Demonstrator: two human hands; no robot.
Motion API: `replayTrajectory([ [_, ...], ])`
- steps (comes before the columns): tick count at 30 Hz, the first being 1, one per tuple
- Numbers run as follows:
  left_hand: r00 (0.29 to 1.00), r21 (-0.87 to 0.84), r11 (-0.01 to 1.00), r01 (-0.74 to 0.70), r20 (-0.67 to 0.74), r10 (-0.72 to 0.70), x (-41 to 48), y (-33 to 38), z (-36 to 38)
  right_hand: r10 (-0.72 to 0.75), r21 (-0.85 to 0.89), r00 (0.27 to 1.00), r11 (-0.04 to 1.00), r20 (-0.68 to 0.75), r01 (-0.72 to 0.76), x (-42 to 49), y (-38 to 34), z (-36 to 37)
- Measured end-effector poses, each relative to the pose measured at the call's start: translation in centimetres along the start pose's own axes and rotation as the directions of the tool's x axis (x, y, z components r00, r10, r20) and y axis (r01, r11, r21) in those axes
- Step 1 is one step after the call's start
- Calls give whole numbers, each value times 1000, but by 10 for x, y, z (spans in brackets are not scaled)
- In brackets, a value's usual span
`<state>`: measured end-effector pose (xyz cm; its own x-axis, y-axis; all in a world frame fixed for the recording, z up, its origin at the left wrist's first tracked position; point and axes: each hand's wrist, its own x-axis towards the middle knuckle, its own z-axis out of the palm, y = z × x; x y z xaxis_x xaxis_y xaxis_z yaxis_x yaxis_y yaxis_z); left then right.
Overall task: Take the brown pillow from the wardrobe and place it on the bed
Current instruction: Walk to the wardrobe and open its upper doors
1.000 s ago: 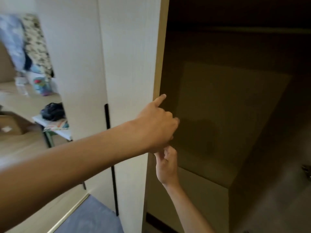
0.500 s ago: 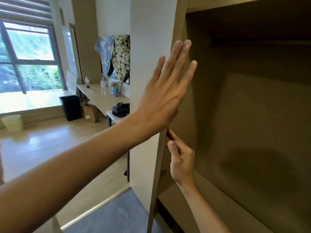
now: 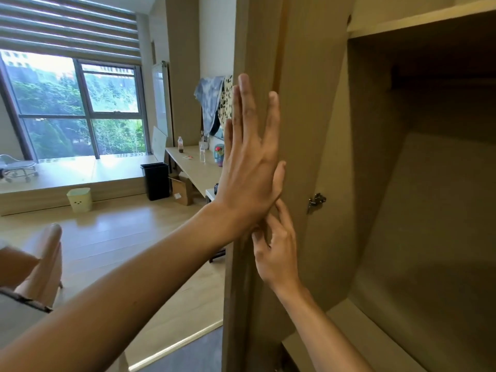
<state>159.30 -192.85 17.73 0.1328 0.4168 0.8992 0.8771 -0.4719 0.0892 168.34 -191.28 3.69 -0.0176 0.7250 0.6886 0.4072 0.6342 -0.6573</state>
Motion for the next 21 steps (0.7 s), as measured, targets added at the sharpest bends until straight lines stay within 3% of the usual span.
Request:
replayTrajectory([
  [10,984,-226,964,142,-76,-163,27,-86,8,-3,-71,988,997,153,14,76,-19,64],
  [17,981,-248,958,146,-89,-173,40,-143,22,3,-229,975,972,222,50,102,-5,97],
  [21,986,-209,965,156,-16,-163,47,-179,29,32,-293,970,955,243,42,119,13,108],
])
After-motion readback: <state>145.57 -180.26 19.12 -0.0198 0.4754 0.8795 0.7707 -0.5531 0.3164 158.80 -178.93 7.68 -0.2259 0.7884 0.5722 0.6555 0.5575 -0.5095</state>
